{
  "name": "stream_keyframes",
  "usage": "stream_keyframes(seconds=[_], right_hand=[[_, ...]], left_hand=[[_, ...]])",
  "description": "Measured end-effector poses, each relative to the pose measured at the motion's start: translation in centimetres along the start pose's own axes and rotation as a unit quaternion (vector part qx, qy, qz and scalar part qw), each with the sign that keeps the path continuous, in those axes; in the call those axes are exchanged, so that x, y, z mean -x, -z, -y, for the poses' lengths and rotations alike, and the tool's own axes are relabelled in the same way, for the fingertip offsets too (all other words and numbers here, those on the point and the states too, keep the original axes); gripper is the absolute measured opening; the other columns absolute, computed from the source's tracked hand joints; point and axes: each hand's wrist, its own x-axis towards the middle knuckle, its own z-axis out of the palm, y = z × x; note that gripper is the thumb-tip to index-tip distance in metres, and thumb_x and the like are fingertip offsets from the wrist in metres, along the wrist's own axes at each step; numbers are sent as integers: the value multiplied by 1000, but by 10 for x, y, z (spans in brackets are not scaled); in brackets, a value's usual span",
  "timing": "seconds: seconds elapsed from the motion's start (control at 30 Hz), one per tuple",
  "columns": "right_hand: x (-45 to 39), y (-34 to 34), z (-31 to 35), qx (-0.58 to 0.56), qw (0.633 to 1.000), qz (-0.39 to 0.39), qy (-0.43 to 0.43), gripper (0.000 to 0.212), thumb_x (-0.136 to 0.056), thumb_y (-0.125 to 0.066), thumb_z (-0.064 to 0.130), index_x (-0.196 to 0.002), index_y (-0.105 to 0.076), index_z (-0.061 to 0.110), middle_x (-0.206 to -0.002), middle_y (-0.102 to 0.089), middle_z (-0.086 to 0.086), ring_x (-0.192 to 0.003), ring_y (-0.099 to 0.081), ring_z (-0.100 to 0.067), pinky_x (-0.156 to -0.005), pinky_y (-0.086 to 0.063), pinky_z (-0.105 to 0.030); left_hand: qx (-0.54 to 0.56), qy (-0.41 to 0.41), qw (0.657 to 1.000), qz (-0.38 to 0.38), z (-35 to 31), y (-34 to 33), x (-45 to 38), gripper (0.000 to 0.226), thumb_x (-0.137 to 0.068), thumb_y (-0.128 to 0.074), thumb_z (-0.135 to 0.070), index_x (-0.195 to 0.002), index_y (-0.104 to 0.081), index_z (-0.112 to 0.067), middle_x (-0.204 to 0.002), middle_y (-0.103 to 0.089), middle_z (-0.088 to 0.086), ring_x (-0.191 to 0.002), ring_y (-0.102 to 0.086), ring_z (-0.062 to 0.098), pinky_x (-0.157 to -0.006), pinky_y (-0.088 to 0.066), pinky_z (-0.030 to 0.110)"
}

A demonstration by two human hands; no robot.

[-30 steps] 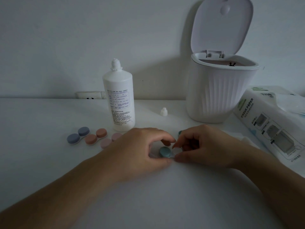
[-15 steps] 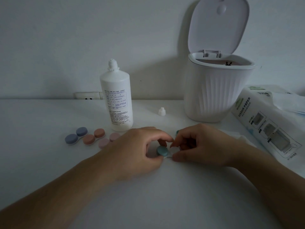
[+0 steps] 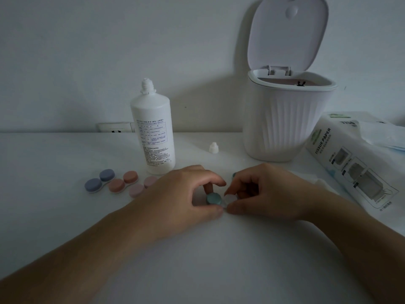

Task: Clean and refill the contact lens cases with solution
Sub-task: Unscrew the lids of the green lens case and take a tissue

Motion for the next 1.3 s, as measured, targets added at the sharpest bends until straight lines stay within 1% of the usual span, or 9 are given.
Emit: stream_keyframes(seconds=[0.07,0.17,0.3,0.57,0.73,0.87,1.0,1.17,1.3], right_hand=[[0,0,0,3,1000,1,0,16,-76,-84,35,-89,-76,29,-63,-61,15,-55,-52,3,-57,-41,-11],[0,0,0,1,1000,2,2,15,-76,-84,34,-87,-76,30,-62,-60,16,-55,-52,3,-57,-40,-11],[-1,0,-1,0,1000,2,3,15,-76,-85,36,-87,-76,30,-62,-60,18,-54,-52,3,-56,-40,-10],[0,1,-1,5,1000,2,0,14,-75,-84,37,-85,-74,34,-67,-64,12,-55,-53,3,-57,-42,-11],[0,1,-1,4,1000,8,-4,14,-75,-83,38,-86,-76,34,-69,-65,13,-57,-54,4,-58,-43,-12],[0,1,-2,-3,1000,6,-2,12,-76,-84,35,-84,-76,33,-66,-63,17,-56,-54,4,-58,-43,-11],[0,0,-3,-4,1000,6,1,12,-76,-84,35,-85,-76,33,-66,-63,17,-56,-53,3,-58,-43,-11],[1,1,-2,-2,1000,12,-4,12,-76,-84,38,-85,-76,35,-68,-64,17,-57,-54,3,-58,-43,-11],[0,2,-1,-5,1000,18,-8,13,-77,-83,38,-86,-76,35,-68,-64,19,-58,-55,4,-59,-44,-11]], left_hand=[[10,-5,1000,6,1,1,0,50,-74,-83,-47,-121,-65,-43,-98,-53,-41,-75,-52,-15,-67,-37,3],[7,-13,1000,4,1,1,3,49,-76,-80,-33,-120,-63,-48,-100,-58,-42,-68,-55,2,-61,-40,7],[-7,-17,1000,-12,2,-2,3,45,-78,-78,-22,-116,-68,-44,-95,-58,-42,-64,-54,-1,-59,-37,3],[64,-29,996,-53,7,-2,-5,19,-96,-62,-40,-112,-73,-38,-95,-59,-18,-71,-56,15,-63,-41,15],[103,26,987,-122,11,0,-8,9,-84,-75,-38,-89,-70,-33,-67,-59,-28,-53,-48,3,-53,-36,7],[72,99,981,-151,18,-1,-8,19,-72,-85,-43,-76,-68,-34,-55,-56,-5,-46,-46,2,-50,-37,8],[11,113,983,-144,21,-1,-7,19,-70,-81,-47,-78,-67,-37,-60,-62,-4,-48,-50,3,-55,-38,4],[-34,87,993,-77,21,2,-7,22,-79,-81,-37,-99,-72,-43,-71,-55,-47,-60,-57,-1,-60,-40,7],[-92,78,991,-53,21,4,-7,32,-85,-72,-47,-117,-69,-47,-71,-62,-17,-71,-59,5,-54,-34,13]])
